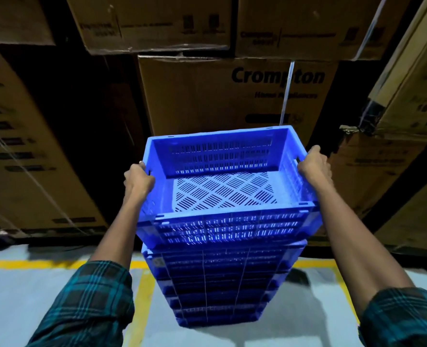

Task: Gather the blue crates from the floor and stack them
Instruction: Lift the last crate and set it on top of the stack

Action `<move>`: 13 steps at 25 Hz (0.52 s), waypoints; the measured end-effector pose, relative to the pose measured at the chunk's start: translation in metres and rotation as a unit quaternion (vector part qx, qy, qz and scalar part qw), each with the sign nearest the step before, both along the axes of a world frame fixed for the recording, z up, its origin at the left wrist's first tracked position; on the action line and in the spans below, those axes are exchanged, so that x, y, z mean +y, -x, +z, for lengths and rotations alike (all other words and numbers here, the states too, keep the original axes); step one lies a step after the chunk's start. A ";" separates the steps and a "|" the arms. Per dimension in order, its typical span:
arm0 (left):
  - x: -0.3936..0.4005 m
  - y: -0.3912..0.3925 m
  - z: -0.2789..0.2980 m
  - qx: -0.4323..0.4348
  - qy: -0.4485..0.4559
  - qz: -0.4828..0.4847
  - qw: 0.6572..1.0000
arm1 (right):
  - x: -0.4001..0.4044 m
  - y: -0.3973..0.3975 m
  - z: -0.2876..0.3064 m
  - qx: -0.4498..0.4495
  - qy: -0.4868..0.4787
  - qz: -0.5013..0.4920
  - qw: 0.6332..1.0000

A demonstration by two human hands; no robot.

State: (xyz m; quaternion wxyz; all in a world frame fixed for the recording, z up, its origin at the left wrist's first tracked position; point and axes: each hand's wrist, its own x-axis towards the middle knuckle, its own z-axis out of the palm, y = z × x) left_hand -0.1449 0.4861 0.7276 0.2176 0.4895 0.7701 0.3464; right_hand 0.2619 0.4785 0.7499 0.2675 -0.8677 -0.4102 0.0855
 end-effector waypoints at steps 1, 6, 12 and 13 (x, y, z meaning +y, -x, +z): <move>0.002 -0.001 0.001 0.013 0.006 -0.001 1.000 | 0.003 0.000 -0.001 0.001 0.002 -0.003 1.000; 0.021 -0.006 0.021 0.073 -0.005 -0.002 0.997 | 0.011 -0.010 -0.006 -0.003 0.022 0.002 1.000; 0.008 0.004 0.013 0.084 -0.009 0.013 0.996 | 0.003 0.000 -0.016 -0.020 -0.002 0.018 1.000; 0.006 0.003 0.014 0.078 -0.017 0.015 0.997 | 0.000 0.001 -0.017 -0.016 -0.017 0.026 0.999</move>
